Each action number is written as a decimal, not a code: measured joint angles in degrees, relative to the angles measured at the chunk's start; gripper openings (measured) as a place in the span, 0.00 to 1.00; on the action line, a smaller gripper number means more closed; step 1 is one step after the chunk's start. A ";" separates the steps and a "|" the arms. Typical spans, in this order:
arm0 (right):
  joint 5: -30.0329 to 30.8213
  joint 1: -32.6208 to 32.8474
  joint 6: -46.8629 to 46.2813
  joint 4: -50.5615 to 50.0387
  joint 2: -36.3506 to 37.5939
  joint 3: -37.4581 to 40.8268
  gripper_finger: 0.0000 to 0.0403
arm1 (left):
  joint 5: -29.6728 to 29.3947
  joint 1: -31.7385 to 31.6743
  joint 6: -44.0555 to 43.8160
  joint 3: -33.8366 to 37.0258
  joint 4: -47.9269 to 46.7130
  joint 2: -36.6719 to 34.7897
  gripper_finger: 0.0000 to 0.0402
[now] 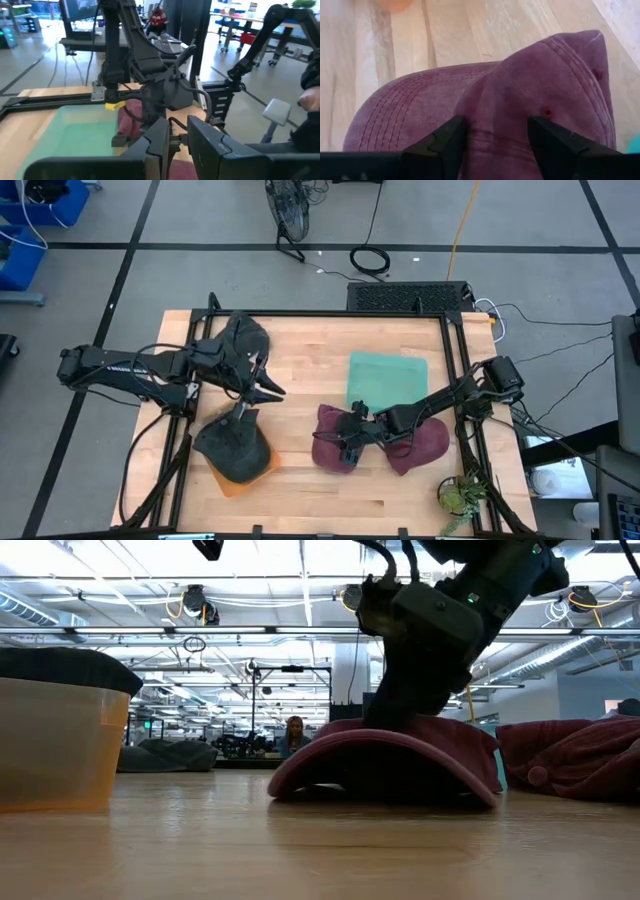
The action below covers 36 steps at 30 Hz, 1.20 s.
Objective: Pick & Place hat
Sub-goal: Put the left red cap into the blue bin
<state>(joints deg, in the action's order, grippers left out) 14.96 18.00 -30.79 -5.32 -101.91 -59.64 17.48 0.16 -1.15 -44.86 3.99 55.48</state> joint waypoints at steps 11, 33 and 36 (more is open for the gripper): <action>-0.26 0.91 4.52 -0.36 1.24 0.49 0.27 | -4.54 0.18 -2.43 0.00 0.10 0.31 0.18; 2.73 3.39 14.94 -3.06 20.52 0.46 0.09 | -7.52 1.44 -1.57 -0.02 -2.40 0.44 0.18; 2.75 4.15 12.73 0.63 14.26 0.50 0.19 | -7.52 1.44 -1.99 -0.02 -2.39 0.44 0.18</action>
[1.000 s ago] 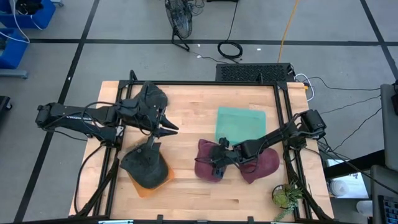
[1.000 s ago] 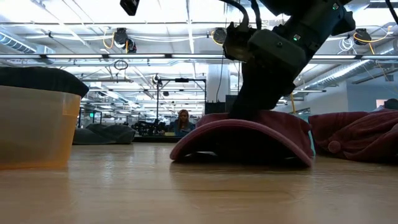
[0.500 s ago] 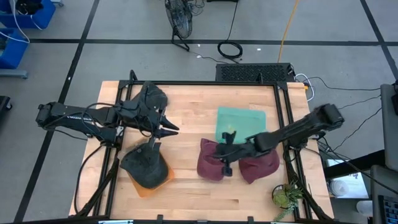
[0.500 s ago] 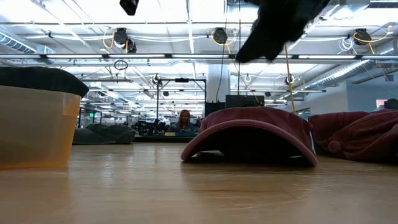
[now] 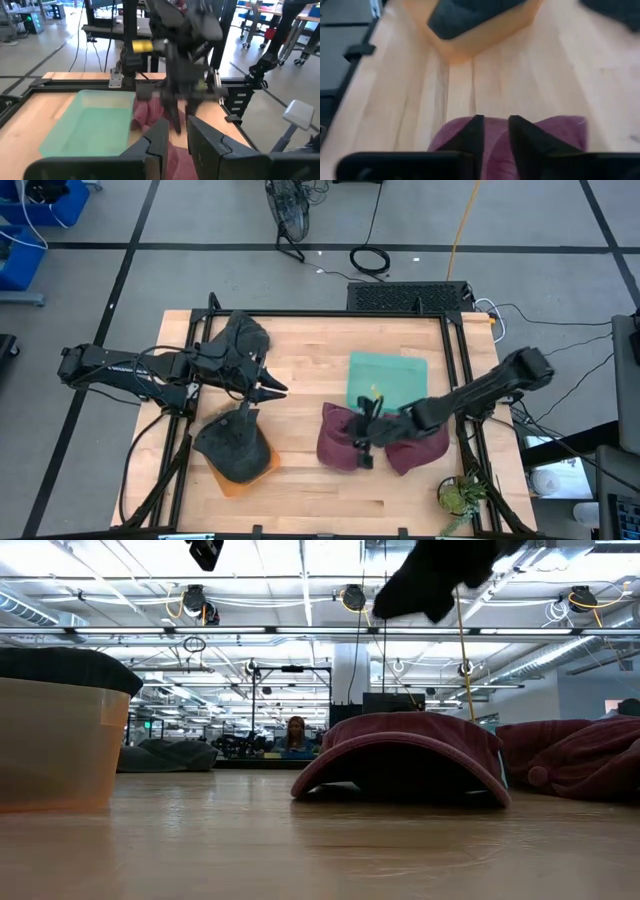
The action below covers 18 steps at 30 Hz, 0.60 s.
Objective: Pick & Place hat
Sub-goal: Put the left red cap into the blue bin
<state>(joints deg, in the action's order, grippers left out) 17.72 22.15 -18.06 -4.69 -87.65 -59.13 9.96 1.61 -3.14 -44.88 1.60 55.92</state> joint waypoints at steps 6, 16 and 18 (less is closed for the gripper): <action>0.00 -1.33 -0.85 2.49 -6.57 0.03 0.36 | -3.53 0.00 2.97 0.00 0.81 0.00 0.18; -4.23 -2.44 -5.11 2.77 -6.81 0.02 0.45 | -6.83 -0.09 5.08 -0.04 4.37 0.68 0.18; -4.18 -2.61 -5.58 2.75 -6.81 0.02 0.44 | -6.89 -0.09 5.46 -0.04 4.53 0.70 0.18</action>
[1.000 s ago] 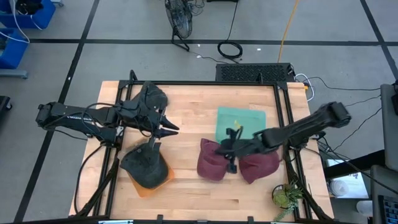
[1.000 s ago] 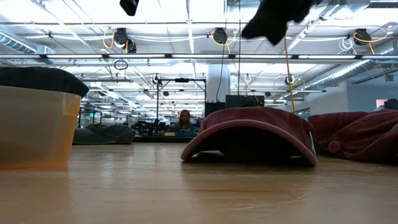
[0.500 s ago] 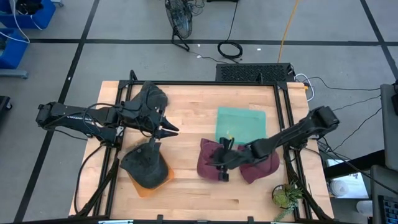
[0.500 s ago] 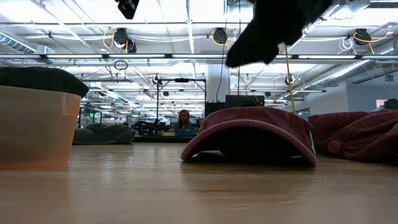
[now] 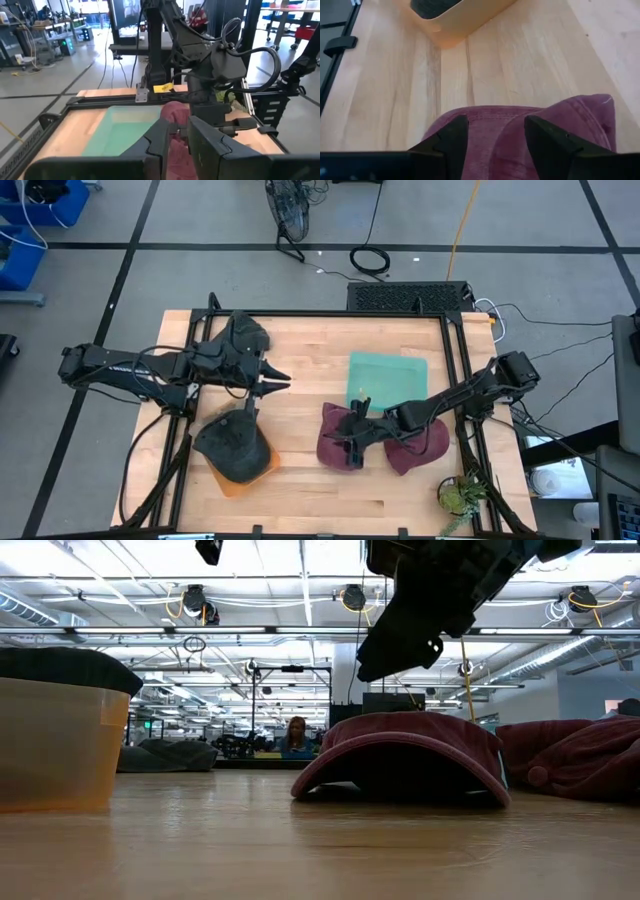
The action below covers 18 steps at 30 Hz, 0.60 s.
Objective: Pick & Place hat
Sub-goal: Put the left red cap into the blue bin
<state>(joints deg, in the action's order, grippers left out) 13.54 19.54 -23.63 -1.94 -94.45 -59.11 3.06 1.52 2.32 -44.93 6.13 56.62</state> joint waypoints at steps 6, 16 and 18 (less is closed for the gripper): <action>0.00 -0.05 -2.78 -0.11 0.00 0.00 0.43 | -0.10 0.00 0.42 0.00 0.18 0.00 0.18; -0.09 0.21 -3.66 -1.64 0.02 0.00 0.42 | -0.10 0.00 0.20 0.00 1.45 0.00 0.18; -0.11 0.05 -3.50 -2.05 0.02 0.00 0.42 | -0.08 0.00 0.20 0.00 1.46 0.00 0.18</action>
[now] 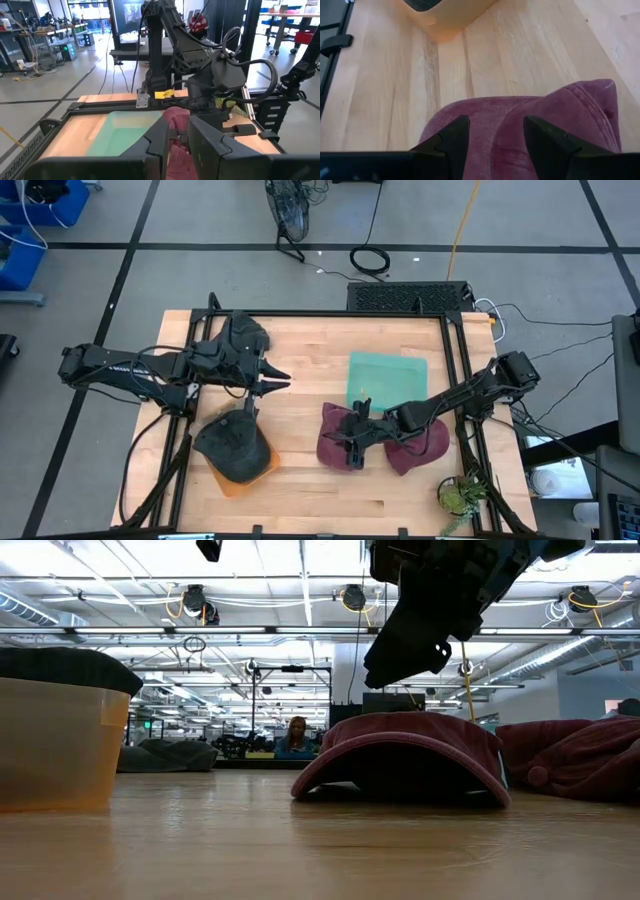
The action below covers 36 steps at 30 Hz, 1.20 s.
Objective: Pick & Place hat
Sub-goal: Put the left red cap into the blue bin
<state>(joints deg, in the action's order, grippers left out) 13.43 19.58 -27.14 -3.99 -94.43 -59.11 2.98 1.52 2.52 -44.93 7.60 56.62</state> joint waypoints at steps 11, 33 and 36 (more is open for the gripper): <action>-0.02 0.58 -0.70 -0.46 -0.47 -0.07 0.42 | 0.01 0.00 0.17 0.02 -0.04 0.00 0.18; -0.16 0.76 -0.73 -5.31 -3.22 -0.07 0.42 | 0.01 0.00 0.39 0.02 -0.46 0.00 0.18; -0.01 0.76 -1.30 -7.14 -1.71 -0.07 0.42 | 0.01 0.00 0.44 0.02 -0.48 0.00 0.18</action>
<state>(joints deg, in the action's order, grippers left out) 13.42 20.35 -28.43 -11.13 -96.14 -59.18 2.98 1.52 2.96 -44.91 7.11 56.62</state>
